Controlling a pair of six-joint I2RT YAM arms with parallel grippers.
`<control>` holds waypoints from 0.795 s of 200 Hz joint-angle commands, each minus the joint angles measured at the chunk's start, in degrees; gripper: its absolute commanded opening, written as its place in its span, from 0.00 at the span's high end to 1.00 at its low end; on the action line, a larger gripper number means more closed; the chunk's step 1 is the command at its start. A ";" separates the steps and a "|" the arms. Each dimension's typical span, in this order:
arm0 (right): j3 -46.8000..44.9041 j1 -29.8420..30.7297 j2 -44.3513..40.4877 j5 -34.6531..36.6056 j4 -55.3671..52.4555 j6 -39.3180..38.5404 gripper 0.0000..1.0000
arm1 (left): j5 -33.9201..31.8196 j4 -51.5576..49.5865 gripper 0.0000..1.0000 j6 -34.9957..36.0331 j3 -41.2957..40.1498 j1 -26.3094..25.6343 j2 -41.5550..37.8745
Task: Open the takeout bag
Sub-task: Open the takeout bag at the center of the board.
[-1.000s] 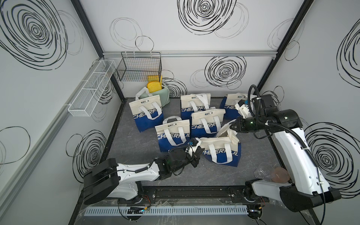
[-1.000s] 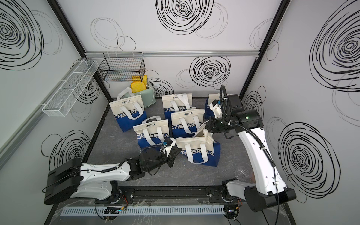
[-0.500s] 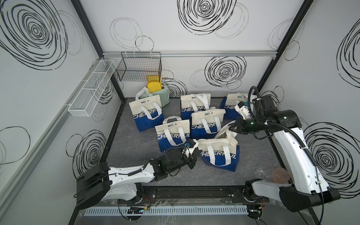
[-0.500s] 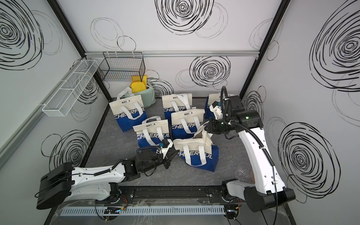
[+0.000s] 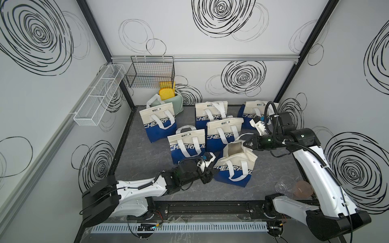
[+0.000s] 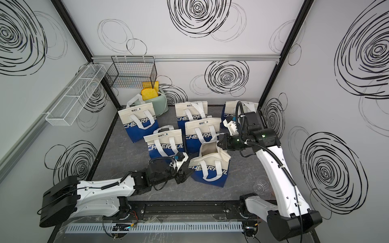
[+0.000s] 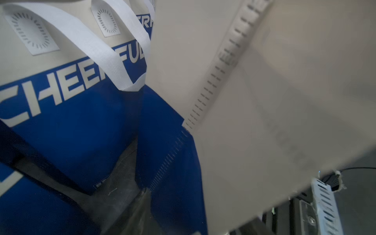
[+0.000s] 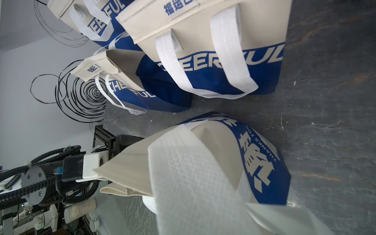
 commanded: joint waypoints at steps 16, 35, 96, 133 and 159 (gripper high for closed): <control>-0.74 1.22 -0.08 -2.00 -0.66 -1.26 1.00 | 2.54 3.95 0.31 2.15 1.49 0.89 -2.90; -1.00 1.58 -0.08 -1.91 -0.91 -1.50 1.00 | 4.07 4.56 0.30 3.78 1.06 1.17 -6.04; -1.80 2.84 0.27 -1.39 -0.72 -1.47 1.00 | 10.40 2.72 0.38 6.96 4.20 1.28 -10.10; -2.33 3.81 0.46 -0.86 -0.39 -0.75 1.00 | 10.93 3.85 0.51 7.03 6.41 0.10 -7.94; -2.16 4.35 0.61 -0.60 -0.22 -0.36 1.00 | 11.05 3.92 0.58 7.43 8.18 -1.01 -5.70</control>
